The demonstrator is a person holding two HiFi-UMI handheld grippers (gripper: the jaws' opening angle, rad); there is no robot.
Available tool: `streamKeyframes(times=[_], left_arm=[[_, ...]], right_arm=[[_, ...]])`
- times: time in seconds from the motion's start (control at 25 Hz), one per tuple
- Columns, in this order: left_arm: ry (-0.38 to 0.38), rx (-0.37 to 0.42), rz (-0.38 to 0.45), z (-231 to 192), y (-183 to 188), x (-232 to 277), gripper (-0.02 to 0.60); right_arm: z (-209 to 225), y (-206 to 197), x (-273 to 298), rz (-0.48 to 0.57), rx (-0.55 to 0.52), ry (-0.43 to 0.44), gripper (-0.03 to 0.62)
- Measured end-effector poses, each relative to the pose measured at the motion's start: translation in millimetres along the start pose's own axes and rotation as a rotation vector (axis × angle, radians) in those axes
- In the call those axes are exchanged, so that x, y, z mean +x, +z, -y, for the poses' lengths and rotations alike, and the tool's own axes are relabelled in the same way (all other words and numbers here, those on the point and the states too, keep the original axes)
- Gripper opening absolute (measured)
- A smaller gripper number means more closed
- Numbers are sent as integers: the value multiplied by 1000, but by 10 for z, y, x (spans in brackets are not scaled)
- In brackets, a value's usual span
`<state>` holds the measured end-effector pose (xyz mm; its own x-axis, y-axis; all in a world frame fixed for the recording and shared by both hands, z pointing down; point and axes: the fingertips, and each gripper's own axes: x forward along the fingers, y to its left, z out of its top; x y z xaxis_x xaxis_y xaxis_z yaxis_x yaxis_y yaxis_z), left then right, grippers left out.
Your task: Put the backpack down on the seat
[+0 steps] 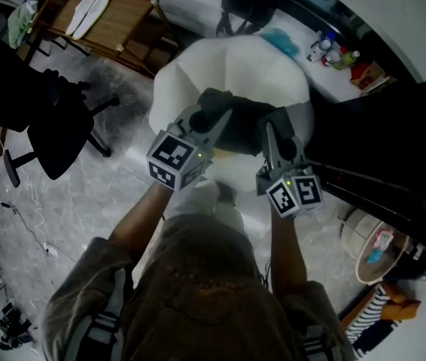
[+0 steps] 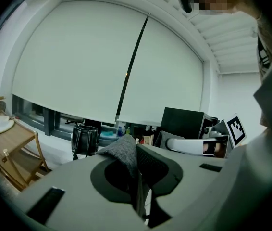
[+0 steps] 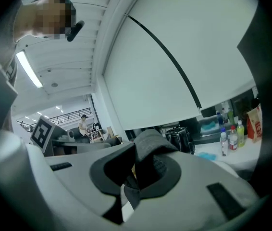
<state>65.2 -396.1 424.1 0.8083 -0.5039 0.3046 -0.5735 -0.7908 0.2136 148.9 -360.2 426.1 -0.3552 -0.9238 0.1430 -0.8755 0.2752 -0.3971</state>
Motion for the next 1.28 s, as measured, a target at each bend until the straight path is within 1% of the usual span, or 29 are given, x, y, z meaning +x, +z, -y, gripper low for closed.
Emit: streamKeyframes(times=[0.32, 0.52, 0.92, 1.04, 1.28], left_arm=[[-29, -5, -14, -309, -188, 413, 31], [-30, -13, -22, -472, -323, 594, 31], [-43, -20, -54, -675, -630, 748, 31], [-49, -8, -46, -688, -676, 787, 31], [-47, -18, -34, -703, -718, 816, 31]], right_arm=[[344, -206, 348, -14, 4, -38, 28], [505, -353, 498, -28, 7, -58, 28], [677, -651, 687, -47, 30, -87, 28], [706, -690, 715, -33, 41, -82, 28], [743, -725, 760, -11, 51, -93, 29]])
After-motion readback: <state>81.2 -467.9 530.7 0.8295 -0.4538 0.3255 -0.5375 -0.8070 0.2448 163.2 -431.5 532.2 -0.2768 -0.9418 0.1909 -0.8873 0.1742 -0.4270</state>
